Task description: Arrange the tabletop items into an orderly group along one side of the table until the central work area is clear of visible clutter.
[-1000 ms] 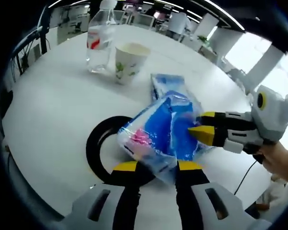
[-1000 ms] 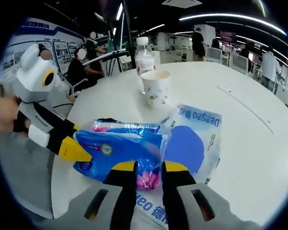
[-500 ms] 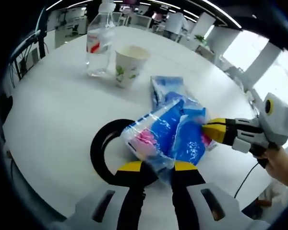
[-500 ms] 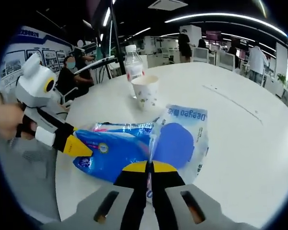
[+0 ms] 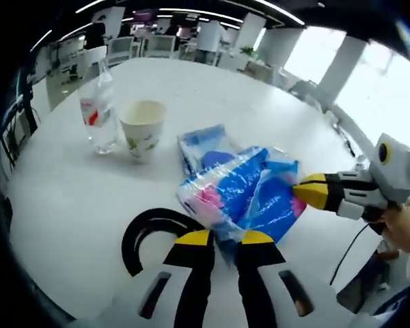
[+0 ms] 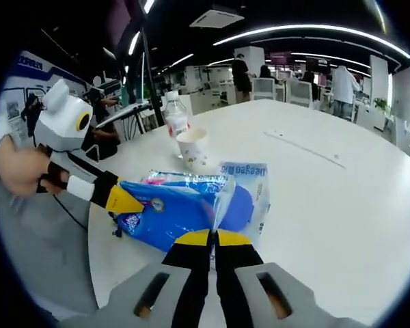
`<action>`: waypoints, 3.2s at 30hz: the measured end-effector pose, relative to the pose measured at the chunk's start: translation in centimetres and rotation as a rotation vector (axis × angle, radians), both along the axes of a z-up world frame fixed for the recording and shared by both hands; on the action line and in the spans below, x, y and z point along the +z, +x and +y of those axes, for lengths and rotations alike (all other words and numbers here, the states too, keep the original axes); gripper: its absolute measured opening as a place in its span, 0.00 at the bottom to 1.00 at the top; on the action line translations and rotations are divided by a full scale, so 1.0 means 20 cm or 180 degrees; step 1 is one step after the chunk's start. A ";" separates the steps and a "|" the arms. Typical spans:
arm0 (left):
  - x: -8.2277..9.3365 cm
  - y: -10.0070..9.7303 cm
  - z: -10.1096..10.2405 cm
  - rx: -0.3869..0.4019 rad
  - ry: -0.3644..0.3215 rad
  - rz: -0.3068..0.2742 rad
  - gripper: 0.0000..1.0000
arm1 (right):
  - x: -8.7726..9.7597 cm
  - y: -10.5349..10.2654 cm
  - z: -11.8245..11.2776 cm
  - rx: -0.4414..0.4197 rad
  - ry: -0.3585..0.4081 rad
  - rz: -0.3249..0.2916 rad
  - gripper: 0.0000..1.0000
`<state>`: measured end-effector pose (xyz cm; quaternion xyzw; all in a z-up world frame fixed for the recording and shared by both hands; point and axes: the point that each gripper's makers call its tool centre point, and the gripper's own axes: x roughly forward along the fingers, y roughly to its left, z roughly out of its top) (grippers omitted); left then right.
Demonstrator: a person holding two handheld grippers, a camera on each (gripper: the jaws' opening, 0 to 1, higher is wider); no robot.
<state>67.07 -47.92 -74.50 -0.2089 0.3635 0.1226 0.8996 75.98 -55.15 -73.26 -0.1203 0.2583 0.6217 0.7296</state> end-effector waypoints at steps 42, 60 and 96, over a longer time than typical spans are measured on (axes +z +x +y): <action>0.09 0.54 -0.38 -0.1260 0.0073 -0.0043 0.08 | 0.10 0.33 -0.54 -0.1228 0.0100 -0.0018 0.00; -0.01 0.77 -0.42 -0.1163 -0.0096 0.0020 0.08 | 0.00 0.56 -0.57 -0.1279 0.0020 0.0044 0.00; -0.27 1.00 -0.58 -0.1181 -0.0283 0.0269 0.08 | -0.32 0.83 -0.73 -0.1523 -0.0136 0.0302 0.00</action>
